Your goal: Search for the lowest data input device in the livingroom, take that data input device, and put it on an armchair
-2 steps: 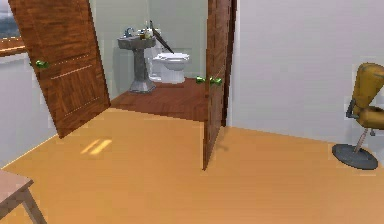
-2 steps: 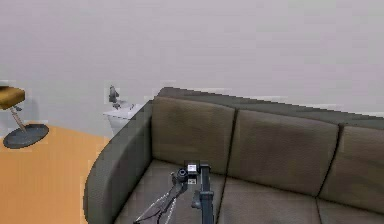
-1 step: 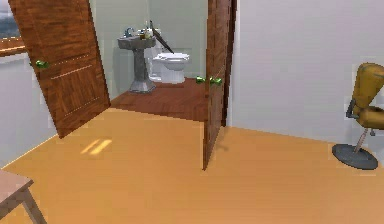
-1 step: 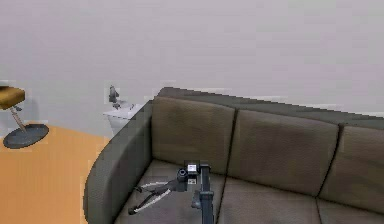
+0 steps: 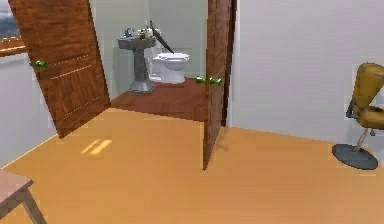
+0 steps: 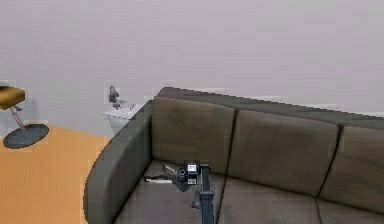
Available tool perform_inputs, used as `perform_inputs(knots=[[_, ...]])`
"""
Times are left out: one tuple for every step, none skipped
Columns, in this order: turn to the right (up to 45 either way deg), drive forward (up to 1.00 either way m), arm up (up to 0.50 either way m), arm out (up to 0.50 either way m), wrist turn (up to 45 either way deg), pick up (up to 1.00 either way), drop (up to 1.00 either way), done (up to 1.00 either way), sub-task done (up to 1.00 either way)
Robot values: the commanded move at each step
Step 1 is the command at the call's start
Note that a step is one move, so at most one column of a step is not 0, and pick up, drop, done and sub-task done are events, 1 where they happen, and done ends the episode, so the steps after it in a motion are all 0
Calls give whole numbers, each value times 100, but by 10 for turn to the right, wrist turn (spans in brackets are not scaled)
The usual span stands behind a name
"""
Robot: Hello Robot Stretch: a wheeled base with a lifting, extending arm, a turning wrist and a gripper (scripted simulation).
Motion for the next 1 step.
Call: perform_inputs(knots=[[0, 0, 0, 0, 450, 0, 0, 0, 0]])
